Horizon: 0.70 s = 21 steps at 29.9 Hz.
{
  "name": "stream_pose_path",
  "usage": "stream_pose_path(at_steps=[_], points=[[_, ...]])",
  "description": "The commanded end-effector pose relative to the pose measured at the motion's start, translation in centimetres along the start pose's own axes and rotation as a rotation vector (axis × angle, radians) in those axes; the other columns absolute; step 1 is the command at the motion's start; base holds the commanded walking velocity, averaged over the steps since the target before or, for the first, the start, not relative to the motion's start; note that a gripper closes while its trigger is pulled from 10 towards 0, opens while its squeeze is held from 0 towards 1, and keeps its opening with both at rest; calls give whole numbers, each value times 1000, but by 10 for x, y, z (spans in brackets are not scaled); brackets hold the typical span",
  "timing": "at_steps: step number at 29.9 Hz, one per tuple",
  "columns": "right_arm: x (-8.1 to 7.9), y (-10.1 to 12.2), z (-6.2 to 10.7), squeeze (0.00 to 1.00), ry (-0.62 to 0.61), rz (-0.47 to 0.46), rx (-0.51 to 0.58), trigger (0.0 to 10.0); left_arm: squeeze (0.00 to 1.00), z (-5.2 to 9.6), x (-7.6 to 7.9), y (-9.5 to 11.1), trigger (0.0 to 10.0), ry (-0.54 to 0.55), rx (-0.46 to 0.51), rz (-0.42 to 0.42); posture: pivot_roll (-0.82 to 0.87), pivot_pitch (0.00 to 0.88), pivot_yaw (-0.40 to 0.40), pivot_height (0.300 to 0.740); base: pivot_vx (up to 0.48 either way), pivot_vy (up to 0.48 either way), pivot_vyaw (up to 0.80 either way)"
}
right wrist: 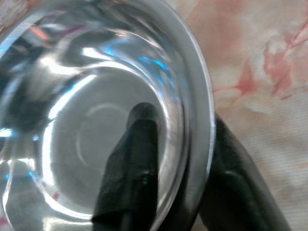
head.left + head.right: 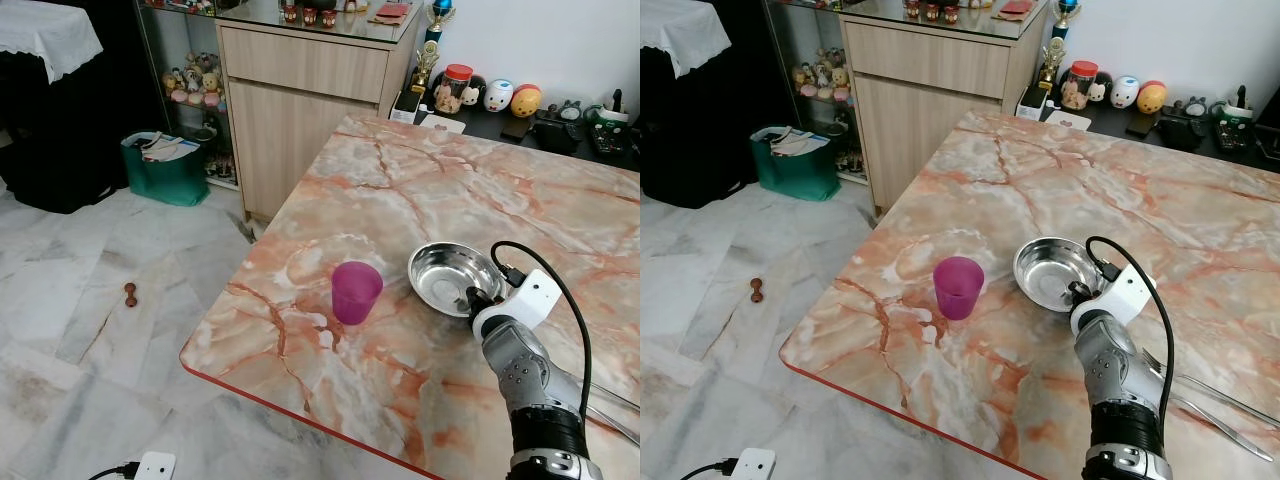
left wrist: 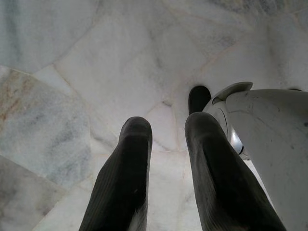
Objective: Setting the table
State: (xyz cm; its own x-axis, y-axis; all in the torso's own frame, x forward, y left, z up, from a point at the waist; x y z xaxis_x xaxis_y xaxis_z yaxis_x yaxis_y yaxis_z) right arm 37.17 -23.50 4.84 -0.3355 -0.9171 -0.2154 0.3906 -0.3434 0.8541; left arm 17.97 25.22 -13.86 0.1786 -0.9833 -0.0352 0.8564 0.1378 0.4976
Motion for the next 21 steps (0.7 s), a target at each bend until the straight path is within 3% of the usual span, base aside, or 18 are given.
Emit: stream_pose_path(at_steps=[1,4,7,12,17,19,20,21], points=[[-2,8,-1,0,-16,17,31,0,0,0,2,-4,10000,-3,-16,-6,172,0,-84,707,0,0,0],[3,20,2,0,-59,10,103,0,0,0,2,-4,10000,-2,-15,-6,176,0,-86,707,0,0,0],[11,41,7,0,-134,128,214,0,0,0,1,-4,10000,-1,-15,-5,176,0,-86,707,0,0,0],[-3,72,19,0,-99,148,381,0,0,0,0,-5,10000,0,-16,-14,170,0,-80,707,0,0,0],[-7,84,26,0,-91,112,458,0,0,0,0,-5,10000,1,-15,-16,173,0,-82,707,0,0,0],[-16,102,41,0,-124,321,597,0,0,0,0,-6,10000,4,-15,-12,166,0,-78,707,0,0,0],[-16,102,41,0,-124,321,597,0,0,0,0,-6,10000,4,-15,-12,166,0,-78,707,0,0,0],[-25,106,48,0,-97,346,646,10000,0,1,-1,-6,10000,7,-19,-25,167,0,-80,707,0,0,0]])
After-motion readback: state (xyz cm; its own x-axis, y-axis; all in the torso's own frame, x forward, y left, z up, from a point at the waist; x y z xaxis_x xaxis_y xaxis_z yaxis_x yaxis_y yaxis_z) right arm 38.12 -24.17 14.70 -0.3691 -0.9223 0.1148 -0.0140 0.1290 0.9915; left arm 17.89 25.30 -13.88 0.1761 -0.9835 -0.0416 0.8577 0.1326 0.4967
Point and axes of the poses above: a point about 5 cm out from each wrist's last joint towards the gripper, its own z axis pointing back from the gripper into the wrist, its own y axis along the axis of the wrist's last joint, x = y × z, the point moved 6 cm from there along -z, pointing out of the wrist towards the gripper, and after that the axes turned 15 degrees about z, right-handed, at the moved point
